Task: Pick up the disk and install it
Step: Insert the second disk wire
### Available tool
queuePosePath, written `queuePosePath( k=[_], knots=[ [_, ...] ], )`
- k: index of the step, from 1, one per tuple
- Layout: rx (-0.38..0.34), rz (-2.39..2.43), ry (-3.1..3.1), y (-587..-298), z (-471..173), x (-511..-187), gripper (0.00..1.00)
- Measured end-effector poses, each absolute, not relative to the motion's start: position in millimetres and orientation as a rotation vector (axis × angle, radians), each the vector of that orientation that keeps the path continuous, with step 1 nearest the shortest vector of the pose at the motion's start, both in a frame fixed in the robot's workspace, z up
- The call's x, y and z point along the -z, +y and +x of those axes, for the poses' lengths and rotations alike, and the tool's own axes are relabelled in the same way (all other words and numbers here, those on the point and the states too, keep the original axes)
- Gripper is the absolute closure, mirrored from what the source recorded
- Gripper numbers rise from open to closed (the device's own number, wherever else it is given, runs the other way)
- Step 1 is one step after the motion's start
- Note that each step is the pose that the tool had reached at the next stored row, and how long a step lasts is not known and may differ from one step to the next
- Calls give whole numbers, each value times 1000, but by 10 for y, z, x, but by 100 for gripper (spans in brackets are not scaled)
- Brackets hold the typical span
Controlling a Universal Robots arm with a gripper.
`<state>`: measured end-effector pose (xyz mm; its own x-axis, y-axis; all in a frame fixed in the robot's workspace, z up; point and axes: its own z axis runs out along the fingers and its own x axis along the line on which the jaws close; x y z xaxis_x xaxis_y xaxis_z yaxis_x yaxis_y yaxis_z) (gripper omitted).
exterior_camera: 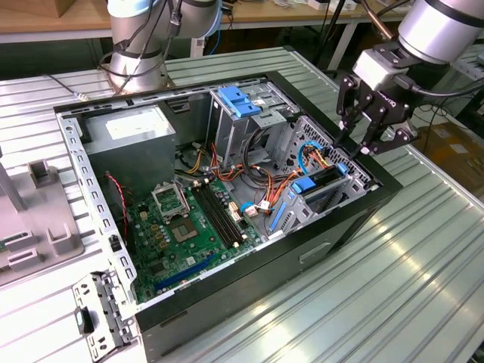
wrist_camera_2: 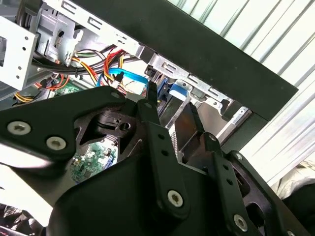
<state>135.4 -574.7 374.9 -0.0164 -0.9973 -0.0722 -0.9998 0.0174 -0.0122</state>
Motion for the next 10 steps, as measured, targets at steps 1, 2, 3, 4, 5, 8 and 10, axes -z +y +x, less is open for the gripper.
queuePosePath(
  k=[1, 2, 3, 4, 5, 8, 10],
  knots=[
    [-65, -2160, 2197, -5746, 1337, -3749, 58],
    [-65, -2160, 2196, -5745, 1310, -3750, 58],
    [-66, -2159, 2196, -5743, 1281, -3750, 58],
    [-67, -2159, 2196, -5741, 1239, -3750, 58],
    [-68, -2158, 2195, -5739, 1213, -3750, 58],
    [-76, -2154, 2191, -5736, 1137, -3747, 58],
    [-83, -2151, 2188, -5735, 1101, -3743, 58]
  ],
)
